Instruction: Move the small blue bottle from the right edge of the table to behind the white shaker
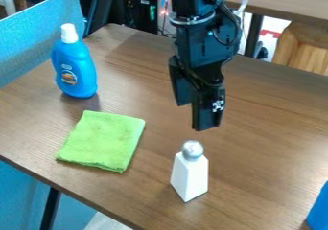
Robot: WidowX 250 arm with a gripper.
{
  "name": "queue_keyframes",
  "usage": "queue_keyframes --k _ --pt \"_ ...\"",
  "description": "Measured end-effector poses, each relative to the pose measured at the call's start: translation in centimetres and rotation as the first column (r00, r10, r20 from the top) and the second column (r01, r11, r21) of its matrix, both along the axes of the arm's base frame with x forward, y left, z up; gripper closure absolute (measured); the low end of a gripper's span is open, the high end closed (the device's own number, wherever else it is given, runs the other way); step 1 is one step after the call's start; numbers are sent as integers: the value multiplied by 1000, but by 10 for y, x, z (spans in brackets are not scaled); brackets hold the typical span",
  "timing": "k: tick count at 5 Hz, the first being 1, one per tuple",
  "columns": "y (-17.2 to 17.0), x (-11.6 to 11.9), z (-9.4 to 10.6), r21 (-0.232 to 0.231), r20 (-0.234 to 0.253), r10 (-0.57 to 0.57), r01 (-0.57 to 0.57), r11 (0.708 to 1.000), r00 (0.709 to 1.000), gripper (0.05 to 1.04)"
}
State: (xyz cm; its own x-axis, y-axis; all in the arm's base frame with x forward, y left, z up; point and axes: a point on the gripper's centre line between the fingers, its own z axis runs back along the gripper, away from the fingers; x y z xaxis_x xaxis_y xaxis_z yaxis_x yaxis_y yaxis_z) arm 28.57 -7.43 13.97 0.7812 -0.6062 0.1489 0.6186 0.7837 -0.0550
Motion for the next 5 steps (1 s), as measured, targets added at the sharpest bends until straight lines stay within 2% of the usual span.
queue_keyframes --k 1,2,3,5 --pt "0 -1 -7 4 -28 3 -3 1000 1000 83" --pt "-39 10 6 51 2 -96 96 994 995 83" --pt "-83 13 12 60 35 -203 201 978 979 83" --pt "-147 18 10 87 20 -310 307 948 951 83"
